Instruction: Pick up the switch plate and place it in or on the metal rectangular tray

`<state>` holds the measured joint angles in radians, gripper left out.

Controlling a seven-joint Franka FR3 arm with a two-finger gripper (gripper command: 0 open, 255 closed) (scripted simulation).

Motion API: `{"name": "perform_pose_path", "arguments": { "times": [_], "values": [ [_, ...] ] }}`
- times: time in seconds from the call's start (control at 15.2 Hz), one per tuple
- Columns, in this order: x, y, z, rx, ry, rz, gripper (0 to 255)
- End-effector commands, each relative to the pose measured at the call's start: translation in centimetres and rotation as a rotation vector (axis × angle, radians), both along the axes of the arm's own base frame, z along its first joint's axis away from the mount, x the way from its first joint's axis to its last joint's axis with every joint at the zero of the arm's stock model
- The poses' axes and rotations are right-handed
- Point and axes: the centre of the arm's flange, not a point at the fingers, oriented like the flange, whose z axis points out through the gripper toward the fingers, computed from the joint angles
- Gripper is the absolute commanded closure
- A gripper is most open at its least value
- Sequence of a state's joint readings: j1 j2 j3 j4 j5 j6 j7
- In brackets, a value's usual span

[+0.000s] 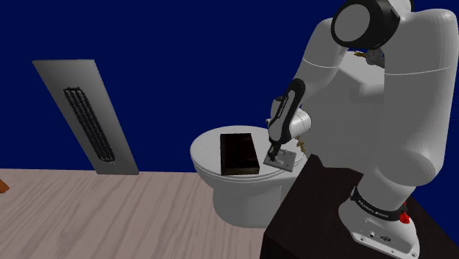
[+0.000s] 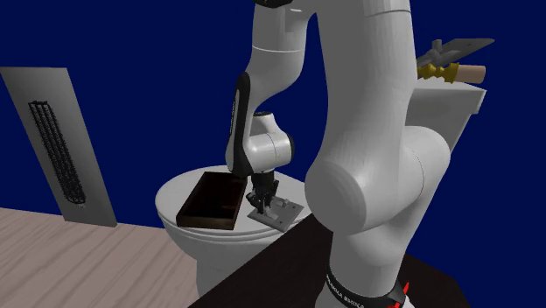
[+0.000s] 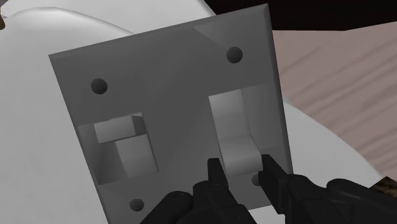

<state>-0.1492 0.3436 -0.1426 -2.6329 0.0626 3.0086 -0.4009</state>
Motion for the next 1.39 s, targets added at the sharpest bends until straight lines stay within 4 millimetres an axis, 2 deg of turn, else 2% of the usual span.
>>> {"name": "perform_pose_path", "arguments": {
  "times": [0.0, 0.2, 1.32],
  "values": [
    [0.0, 0.0, 0.0, 0.0, -0.001, 0.0, 255],
    [0.0, 0.0, 0.0, 0.0, -0.001, 0.0, 255],
    [0.0, 0.0, 9.0, 0.0, -0.001, 0.0, 255]
  ]
}}
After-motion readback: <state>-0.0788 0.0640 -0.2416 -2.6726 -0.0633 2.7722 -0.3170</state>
